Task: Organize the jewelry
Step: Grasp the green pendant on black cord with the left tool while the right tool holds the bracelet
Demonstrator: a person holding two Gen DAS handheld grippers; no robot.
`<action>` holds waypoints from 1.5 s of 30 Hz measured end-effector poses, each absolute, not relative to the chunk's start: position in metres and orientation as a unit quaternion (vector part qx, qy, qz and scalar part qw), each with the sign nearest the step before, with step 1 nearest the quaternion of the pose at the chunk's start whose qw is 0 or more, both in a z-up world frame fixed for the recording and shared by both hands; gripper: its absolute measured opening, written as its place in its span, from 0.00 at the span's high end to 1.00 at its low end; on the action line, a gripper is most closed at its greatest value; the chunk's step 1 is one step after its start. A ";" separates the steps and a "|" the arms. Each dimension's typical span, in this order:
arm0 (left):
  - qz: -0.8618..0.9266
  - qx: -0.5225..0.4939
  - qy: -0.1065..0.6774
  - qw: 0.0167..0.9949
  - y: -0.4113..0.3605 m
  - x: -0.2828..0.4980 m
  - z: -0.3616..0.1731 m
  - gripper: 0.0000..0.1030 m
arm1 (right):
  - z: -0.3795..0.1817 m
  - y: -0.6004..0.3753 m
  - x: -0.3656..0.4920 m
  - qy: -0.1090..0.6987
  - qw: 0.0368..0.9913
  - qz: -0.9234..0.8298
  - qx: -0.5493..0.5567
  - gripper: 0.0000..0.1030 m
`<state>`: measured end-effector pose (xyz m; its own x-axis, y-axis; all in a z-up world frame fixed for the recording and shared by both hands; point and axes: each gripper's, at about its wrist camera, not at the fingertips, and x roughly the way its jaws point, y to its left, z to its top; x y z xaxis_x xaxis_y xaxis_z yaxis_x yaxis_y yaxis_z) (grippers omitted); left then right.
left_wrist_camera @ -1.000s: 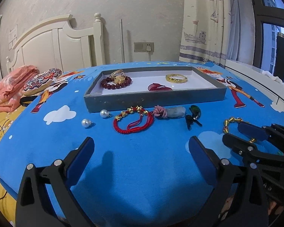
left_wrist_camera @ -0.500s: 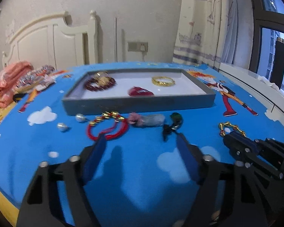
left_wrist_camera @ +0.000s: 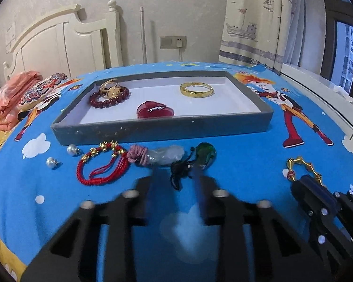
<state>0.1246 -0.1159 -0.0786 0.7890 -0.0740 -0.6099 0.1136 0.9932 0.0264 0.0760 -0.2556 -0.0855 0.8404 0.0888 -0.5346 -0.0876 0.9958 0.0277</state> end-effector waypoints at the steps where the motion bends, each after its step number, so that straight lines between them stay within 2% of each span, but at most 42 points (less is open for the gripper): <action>1: -0.053 0.036 0.318 0.946 -0.117 0.124 -0.079 0.91 | -0.085 -0.257 0.076 0.278 0.960 0.043 0.003 0.91; 28: -0.096 0.025 0.219 0.971 -0.082 0.053 -0.042 0.93 | -0.055 -0.233 0.049 0.235 0.970 0.058 -0.013 0.91; 45: -0.084 -0.016 0.211 0.974 -0.040 0.045 -0.035 0.93 | -0.034 -0.191 0.047 0.224 0.970 0.070 -0.063 0.91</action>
